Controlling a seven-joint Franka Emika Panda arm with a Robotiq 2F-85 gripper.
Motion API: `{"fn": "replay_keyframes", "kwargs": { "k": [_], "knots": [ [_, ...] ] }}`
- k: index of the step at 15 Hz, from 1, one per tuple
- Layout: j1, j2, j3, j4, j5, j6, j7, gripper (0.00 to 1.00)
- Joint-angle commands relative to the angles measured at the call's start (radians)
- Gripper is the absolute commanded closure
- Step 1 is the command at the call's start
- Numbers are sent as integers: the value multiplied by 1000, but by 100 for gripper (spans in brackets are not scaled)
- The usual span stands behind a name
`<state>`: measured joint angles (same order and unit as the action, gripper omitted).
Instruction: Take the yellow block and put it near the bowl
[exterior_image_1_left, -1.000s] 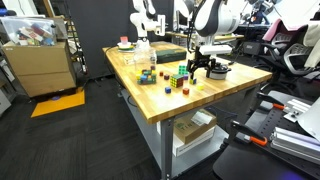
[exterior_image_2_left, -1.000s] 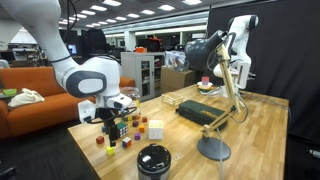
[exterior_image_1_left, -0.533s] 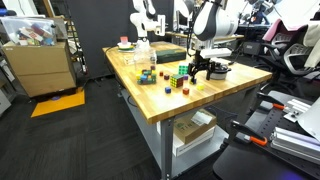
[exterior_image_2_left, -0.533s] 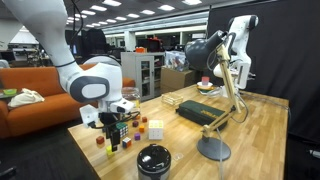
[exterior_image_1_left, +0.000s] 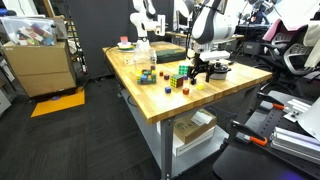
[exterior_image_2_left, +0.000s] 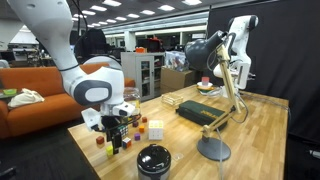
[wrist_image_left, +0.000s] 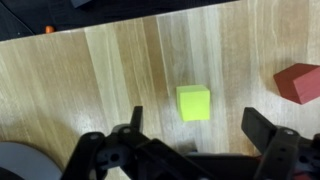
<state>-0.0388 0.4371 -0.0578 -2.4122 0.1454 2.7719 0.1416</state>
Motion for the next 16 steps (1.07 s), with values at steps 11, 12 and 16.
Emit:
{"fn": "replay_keyframes", "kwargs": {
  "k": [11, 12, 16],
  "knots": [
    [-35, 19, 15, 40, 6, -42, -44, 76],
    [-34, 19, 13, 40, 4, -44, -42, 84],
    [-27, 16, 6, 43, -1, -54, -32, 95]
  ]
}}
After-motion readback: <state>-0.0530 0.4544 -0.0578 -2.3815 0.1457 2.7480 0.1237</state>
